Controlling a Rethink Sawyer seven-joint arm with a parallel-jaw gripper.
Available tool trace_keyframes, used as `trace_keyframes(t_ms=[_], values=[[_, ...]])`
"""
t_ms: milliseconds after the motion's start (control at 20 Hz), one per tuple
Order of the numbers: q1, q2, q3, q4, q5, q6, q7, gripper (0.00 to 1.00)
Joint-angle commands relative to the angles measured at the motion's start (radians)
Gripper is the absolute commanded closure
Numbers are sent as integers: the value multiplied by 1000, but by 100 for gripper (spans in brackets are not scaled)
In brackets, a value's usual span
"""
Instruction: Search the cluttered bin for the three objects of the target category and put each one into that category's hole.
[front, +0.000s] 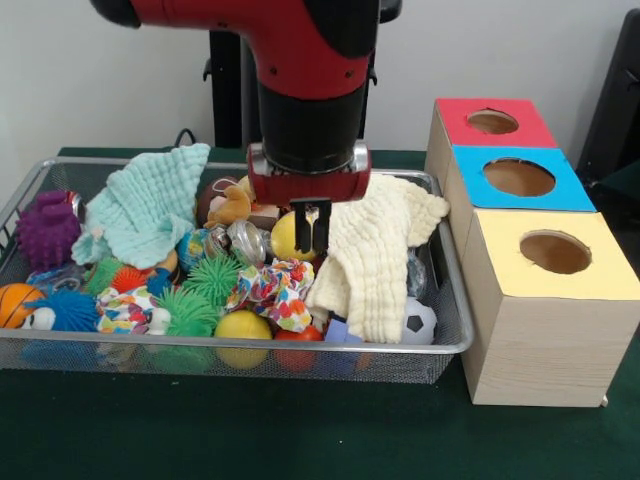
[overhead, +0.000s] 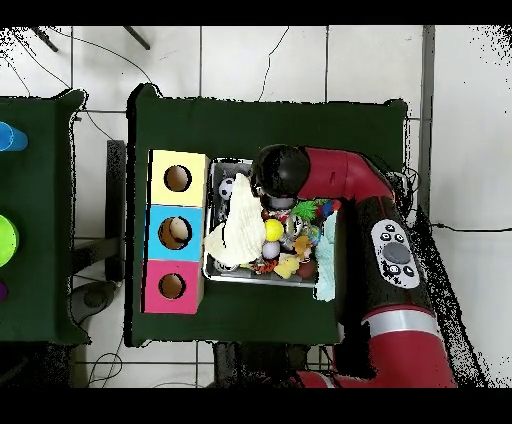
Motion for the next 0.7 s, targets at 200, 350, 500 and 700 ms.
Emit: trace_keyframes(t_ms=[200,350,500,700], values=[[26,-123,81,110,86,176,3,100],[33,-148,81,129,107,189,16,100],[45,-153,72,128,113,188,24,100],[50,-125,55,129,84,126,19,100]])
